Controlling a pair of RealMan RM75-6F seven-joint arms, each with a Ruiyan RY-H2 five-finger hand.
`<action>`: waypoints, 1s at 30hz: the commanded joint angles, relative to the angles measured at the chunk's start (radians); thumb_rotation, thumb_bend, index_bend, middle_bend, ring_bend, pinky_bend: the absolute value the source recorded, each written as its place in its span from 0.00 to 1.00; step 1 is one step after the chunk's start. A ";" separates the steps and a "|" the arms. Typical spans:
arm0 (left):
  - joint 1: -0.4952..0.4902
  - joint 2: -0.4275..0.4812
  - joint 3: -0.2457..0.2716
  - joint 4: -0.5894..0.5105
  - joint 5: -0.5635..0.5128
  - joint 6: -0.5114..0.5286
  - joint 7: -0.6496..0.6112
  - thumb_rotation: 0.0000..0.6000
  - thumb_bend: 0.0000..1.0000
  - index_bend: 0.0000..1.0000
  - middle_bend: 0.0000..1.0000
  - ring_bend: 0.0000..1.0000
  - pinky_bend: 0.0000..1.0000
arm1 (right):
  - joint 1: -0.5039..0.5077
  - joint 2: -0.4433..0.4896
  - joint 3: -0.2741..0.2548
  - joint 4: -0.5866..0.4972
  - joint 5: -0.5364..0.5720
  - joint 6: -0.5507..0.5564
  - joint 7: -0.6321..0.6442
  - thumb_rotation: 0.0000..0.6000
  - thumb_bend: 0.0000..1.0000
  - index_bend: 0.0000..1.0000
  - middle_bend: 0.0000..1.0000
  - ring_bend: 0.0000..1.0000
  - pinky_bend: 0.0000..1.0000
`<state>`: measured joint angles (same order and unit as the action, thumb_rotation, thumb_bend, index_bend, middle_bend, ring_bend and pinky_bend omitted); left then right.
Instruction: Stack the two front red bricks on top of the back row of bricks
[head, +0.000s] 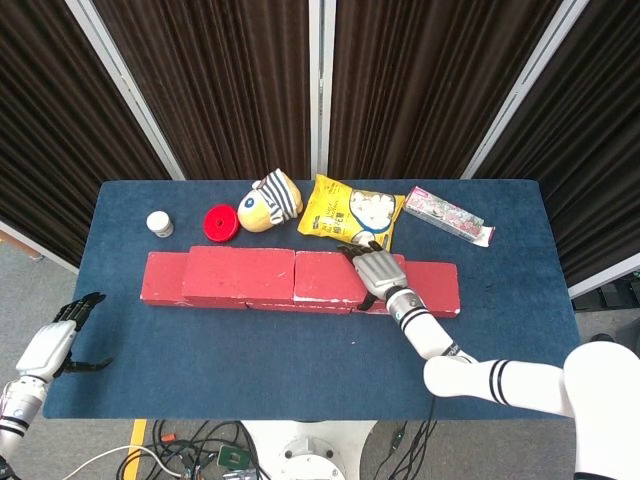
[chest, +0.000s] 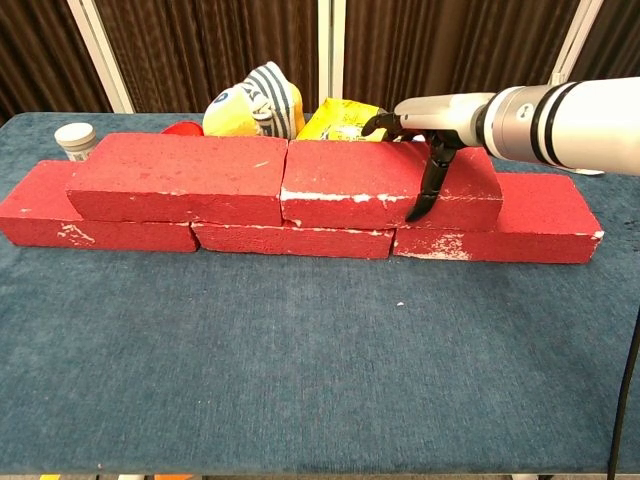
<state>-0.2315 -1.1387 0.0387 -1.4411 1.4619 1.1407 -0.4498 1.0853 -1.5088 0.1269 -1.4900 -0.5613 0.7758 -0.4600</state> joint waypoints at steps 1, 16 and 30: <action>0.000 0.000 0.000 0.001 0.000 0.000 -0.001 1.00 0.13 0.00 0.00 0.00 0.00 | 0.001 -0.001 0.000 0.001 0.001 -0.001 0.001 1.00 0.06 0.00 0.28 0.15 0.00; 0.000 -0.001 0.000 0.004 -0.001 -0.001 -0.008 1.00 0.13 0.00 0.00 0.00 0.00 | -0.001 0.011 -0.001 -0.001 -0.035 -0.039 0.042 1.00 0.00 0.00 0.00 0.00 0.00; 0.000 -0.004 0.000 0.006 0.002 0.002 -0.006 1.00 0.13 0.00 0.00 0.00 0.00 | -0.009 0.000 0.006 0.000 -0.045 -0.005 0.054 1.00 0.00 0.00 0.00 0.00 0.00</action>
<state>-0.2311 -1.1424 0.0390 -1.4347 1.4638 1.1425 -0.4558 1.0767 -1.5087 0.1323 -1.4896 -0.6064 0.7711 -0.4057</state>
